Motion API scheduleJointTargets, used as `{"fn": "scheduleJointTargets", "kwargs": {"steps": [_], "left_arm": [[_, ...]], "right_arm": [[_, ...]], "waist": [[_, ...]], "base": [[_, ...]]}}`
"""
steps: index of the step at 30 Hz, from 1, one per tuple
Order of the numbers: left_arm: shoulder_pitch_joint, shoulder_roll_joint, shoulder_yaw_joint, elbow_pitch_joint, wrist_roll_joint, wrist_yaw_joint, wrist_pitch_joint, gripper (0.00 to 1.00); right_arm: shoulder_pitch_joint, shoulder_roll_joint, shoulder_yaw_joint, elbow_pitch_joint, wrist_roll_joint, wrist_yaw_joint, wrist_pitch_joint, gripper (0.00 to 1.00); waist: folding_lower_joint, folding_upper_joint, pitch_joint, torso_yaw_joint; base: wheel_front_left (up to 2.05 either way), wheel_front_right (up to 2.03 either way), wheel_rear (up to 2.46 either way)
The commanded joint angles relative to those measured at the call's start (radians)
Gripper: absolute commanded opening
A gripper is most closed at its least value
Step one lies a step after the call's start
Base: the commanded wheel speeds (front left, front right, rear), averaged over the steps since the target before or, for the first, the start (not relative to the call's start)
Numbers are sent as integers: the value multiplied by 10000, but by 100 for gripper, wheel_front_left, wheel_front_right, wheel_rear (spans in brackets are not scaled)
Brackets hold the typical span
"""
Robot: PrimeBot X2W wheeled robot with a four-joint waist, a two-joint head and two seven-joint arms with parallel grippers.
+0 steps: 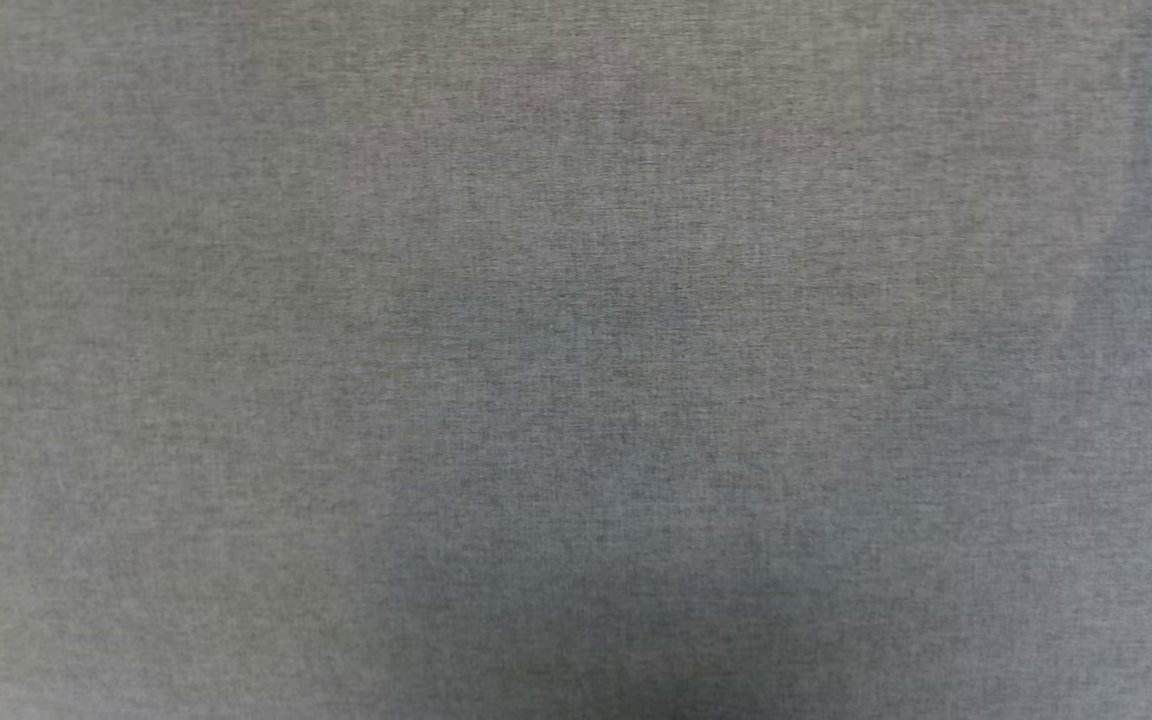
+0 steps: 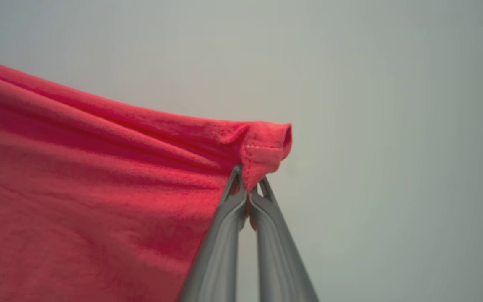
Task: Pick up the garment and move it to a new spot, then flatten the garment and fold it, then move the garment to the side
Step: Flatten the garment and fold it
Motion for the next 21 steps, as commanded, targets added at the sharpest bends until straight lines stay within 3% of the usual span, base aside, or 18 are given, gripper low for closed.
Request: {"fn": "scheduleJointTargets", "kwargs": {"steps": [1, 10, 21], "left_arm": [[173, 136, 112, 221, -99, 33, -138, 0], [3229, -687, 74, -138, -557, -91, -354, 0], [7995, -1594, 162, -1242, -813, -69, -358, 0]], "right_arm": [[251, -178, -53, 265, -74, -109, -139, 0], [1935, -304, 675, 1067, 101, -109, -666, 0], [5250, -425, 1419, 660, 996, -109, -801, 0]], "waist": [[-2, 0, 8, 111], [-2, 0, -497, 414], [-2, 0, -2208, 577]], "base": [[0, 0, 0], [0, 0, 0], [0, 0, 0]]}}
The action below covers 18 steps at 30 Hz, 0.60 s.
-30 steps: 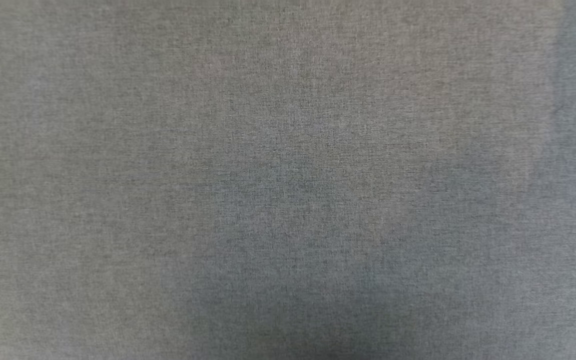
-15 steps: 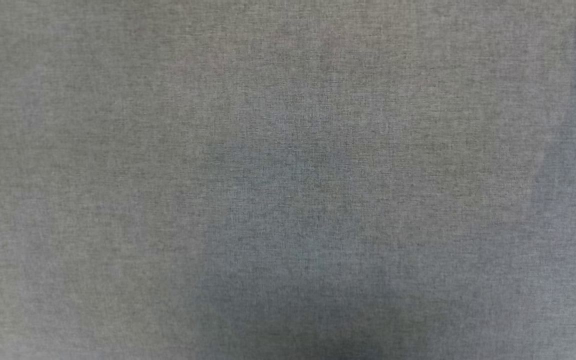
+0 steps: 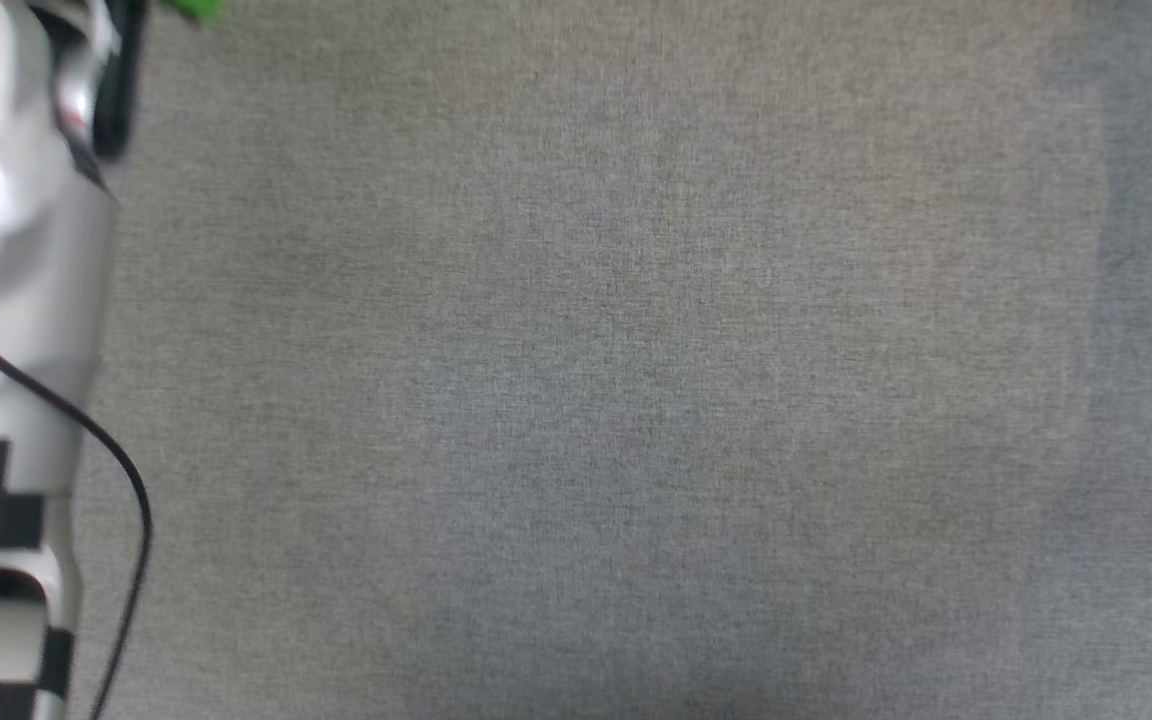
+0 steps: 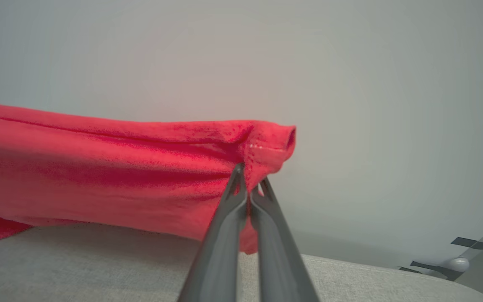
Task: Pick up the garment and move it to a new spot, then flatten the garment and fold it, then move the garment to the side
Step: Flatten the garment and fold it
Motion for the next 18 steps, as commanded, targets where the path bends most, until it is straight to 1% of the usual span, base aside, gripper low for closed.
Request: {"fn": "scheduleJointTargets", "kwargs": {"steps": [1, 5, 10, 14, 18], "left_arm": [[597, -103, 20, -93, -119, 43, -57, 0], [2126, -311, -146, -177, -277, 51, -58, 0], [3838, -430, -362, -235, -548, 141, 109, 0], [5074, -414, -500, -345, -788, 187, 358, 0], [6146, -210, -554, -415, -992, 205, 563, 0]], "right_arm": [[543, -71, 100, -193, 189, -82, -87, 0], [1930, -175, 422, -613, 661, -82, -89, 0], [3465, -307, 1050, -955, 1262, -82, -90, 0], [4416, -316, 1673, -1159, 1956, -82, -90, 0], [5034, -457, 2360, -1338, 2362, -82, -89, 0]], "waist": [[0, 0, -881, 131], [0, 0, -1624, 230], [0, 0, -2444, 315], [0, 0, -2982, 368], [0, 0, -3361, 485]], "base": [[0, 0, 0], [0, 0, 0], [0, 0, 0], [0, 0, 0], [0, 0, 0]]}}
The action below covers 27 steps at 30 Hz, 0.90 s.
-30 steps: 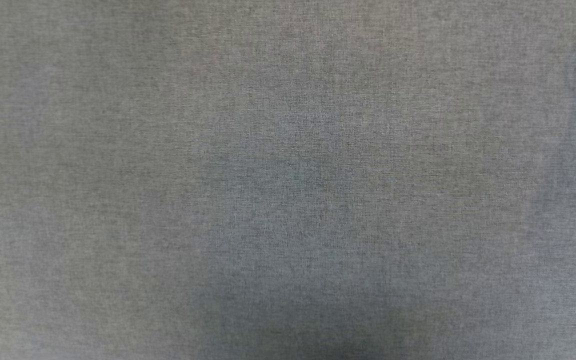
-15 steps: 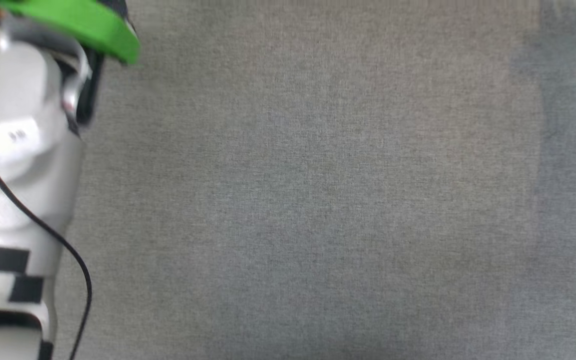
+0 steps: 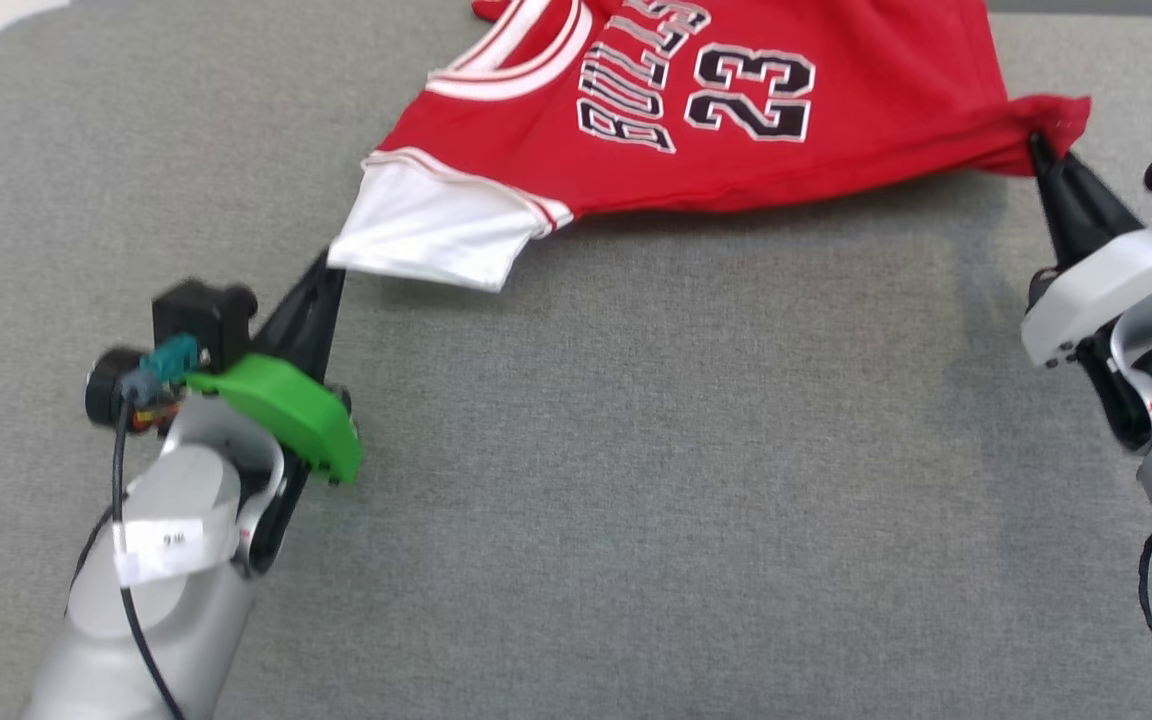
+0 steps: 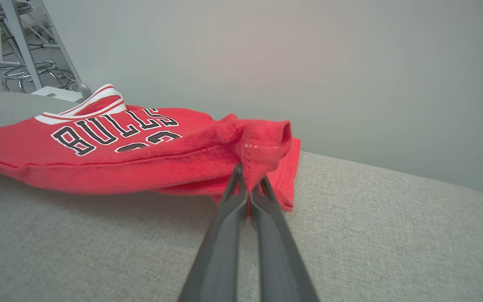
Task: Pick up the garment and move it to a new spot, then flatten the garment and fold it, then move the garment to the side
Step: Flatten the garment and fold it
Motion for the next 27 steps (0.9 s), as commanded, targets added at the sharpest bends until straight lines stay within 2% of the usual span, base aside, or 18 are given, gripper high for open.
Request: {"fn": "scheduleJointTargets", "kwargs": {"steps": [1, 6, 14, 22, 27], "left_arm": [[377, 209, 6, -49, -52, 43, 56, 0], [1461, 518, -255, -342, -174, -9, 475, 0], [2783, 970, -668, -1089, -445, -63, 1448, 0], [3897, 1533, -1482, -2446, -1039, -234, 2567, 0], [4584, 1822, -2046, -3377, -1500, -266, 3332, 0]], "right_arm": [[211, -66, 173, -86, 158, -80, -51, 0], [811, -377, 1001, -119, 536, -80, 121, 0], [2063, -887, 1772, -127, 1502, -80, 588, 0], [3511, -1199, 1530, -404, 2669, -80, 828, 0], [4431, -1303, 1342, -774, 2982, -80, 848, 0]], "waist": [[1, 0, -593, 206], [1, 0, -925, 383], [1, 0, -1591, 566], [1, 0, -2327, 545], [1, 0, -2734, 441]], "base": [[0, 0, 0], [0, 0, 0], [0, 0, 0], [0, 0, 0], [0, 0, 0]]}}
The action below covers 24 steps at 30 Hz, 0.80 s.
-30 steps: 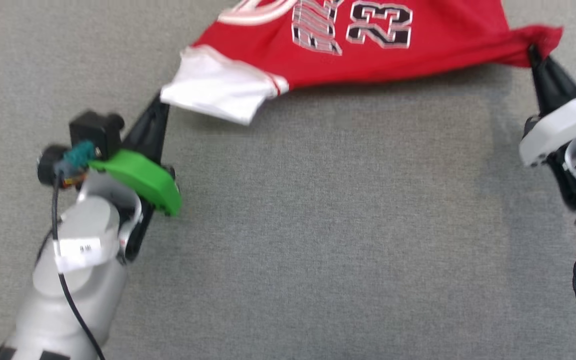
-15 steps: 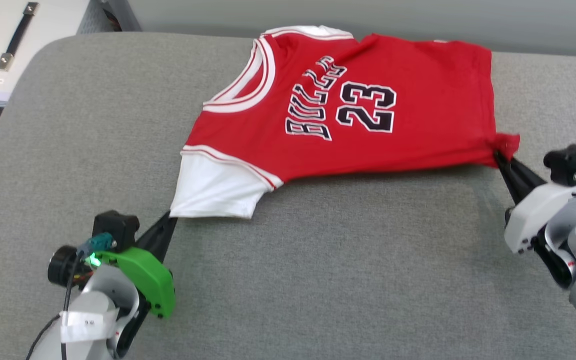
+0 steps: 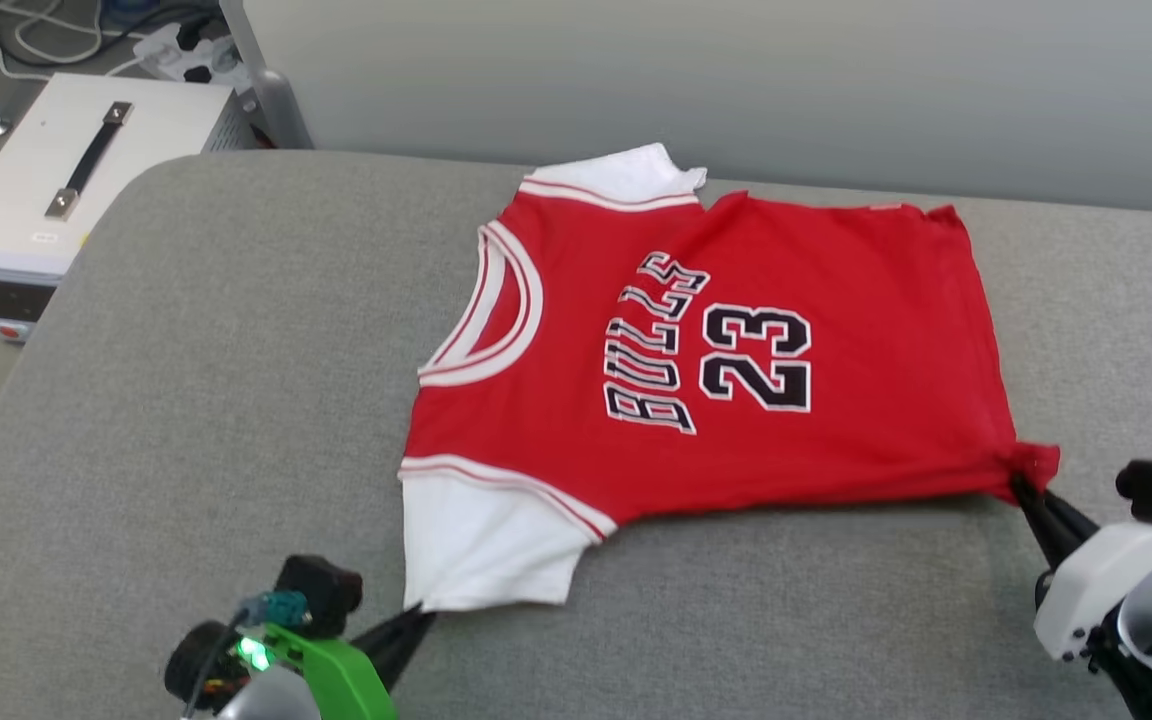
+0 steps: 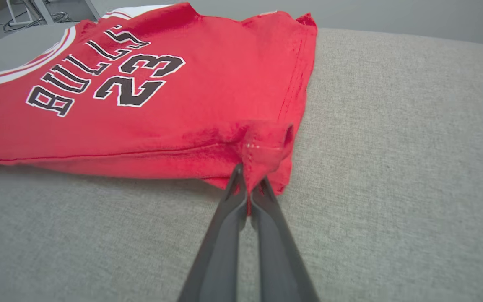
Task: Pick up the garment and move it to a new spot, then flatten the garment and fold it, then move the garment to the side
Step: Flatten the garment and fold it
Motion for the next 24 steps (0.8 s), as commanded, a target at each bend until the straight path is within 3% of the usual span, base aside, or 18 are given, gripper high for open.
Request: {"fn": "scheduleJointTargets", "kwargs": {"steps": [1, 5, 12, 17, 24], "left_arm": [[506, 283, -234, -561, -306, -51, 472, 0], [1325, 809, -443, -1500, -837, -55, 1130, 0], [2179, 1366, -160, -2585, -1217, 321, 1166, 0], [1743, 1495, 276, -2792, -976, 421, 662, 0], [567, 1368, 372, -2604, -914, 314, 906, 0]], "right_arm": [[803, -148, -218, -315, 286, -80, 70, 0], [2198, -390, -568, -1252, 460, -80, 67, 0], [3889, -498, -1646, -2962, 335, -80, 96, 0], [4414, -334, -2559, -3878, 196, -80, 414, 0], [4167, 58, -3386, -4842, -59, -80, 1102, 0]], "waist": [[1, 0, -486, -62], [1, 0, -803, -103], [1, 0, -822, -259], [1, 0, -660, -330], [1, 0, -200, -497]], "base": [[0, 0, 0], [0, 0, 0], [0, 0, 0], [0, 0, 0], [0, 0, 0]]}}
